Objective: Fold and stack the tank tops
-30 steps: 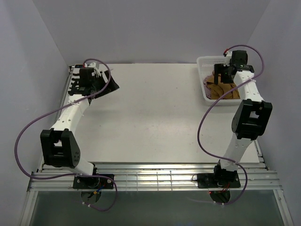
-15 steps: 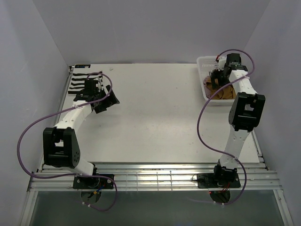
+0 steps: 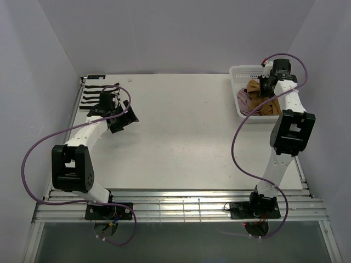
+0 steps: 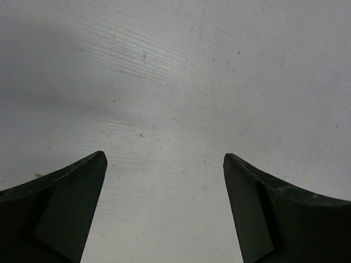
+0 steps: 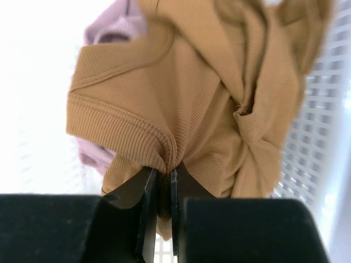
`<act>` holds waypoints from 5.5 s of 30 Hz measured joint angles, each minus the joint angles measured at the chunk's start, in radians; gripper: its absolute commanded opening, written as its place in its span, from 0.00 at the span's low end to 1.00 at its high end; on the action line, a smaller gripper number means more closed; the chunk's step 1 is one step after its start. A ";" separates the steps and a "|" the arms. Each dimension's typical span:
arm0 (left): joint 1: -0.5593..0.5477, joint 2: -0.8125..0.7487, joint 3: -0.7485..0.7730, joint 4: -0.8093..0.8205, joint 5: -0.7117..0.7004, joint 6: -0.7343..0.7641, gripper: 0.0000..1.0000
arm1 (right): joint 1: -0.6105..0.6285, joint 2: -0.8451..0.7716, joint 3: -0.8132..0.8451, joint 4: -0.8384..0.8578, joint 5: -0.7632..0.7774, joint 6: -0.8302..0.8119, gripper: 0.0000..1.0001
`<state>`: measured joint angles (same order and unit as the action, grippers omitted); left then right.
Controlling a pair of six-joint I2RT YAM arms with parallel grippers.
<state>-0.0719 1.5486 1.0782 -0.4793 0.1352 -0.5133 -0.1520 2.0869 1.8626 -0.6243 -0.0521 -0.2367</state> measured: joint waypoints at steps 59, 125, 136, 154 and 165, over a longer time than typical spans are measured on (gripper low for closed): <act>-0.331 -0.578 -0.511 -0.136 0.272 -0.327 0.98 | 0.754 -0.697 -0.880 0.283 -0.164 0.381 0.90; -0.515 -0.458 -0.506 0.085 0.156 -0.524 0.00 | 1.022 -0.399 -0.723 0.354 0.127 0.012 0.08; -0.237 -0.150 0.048 -0.006 0.175 -0.392 0.00 | 0.730 -0.503 -0.478 0.299 0.004 -0.002 0.08; 0.021 -0.032 0.726 0.221 0.542 -0.233 0.00 | 0.525 -0.742 -0.137 0.398 -0.366 -0.269 0.10; 0.009 -0.441 -0.520 0.219 0.513 -0.164 0.64 | 0.832 -0.940 -1.113 0.325 -0.309 -0.056 0.57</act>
<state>-0.0628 1.1072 0.5579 -0.2604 0.6487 -0.6777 0.6804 1.1469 0.7498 -0.2996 -0.3611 -0.2928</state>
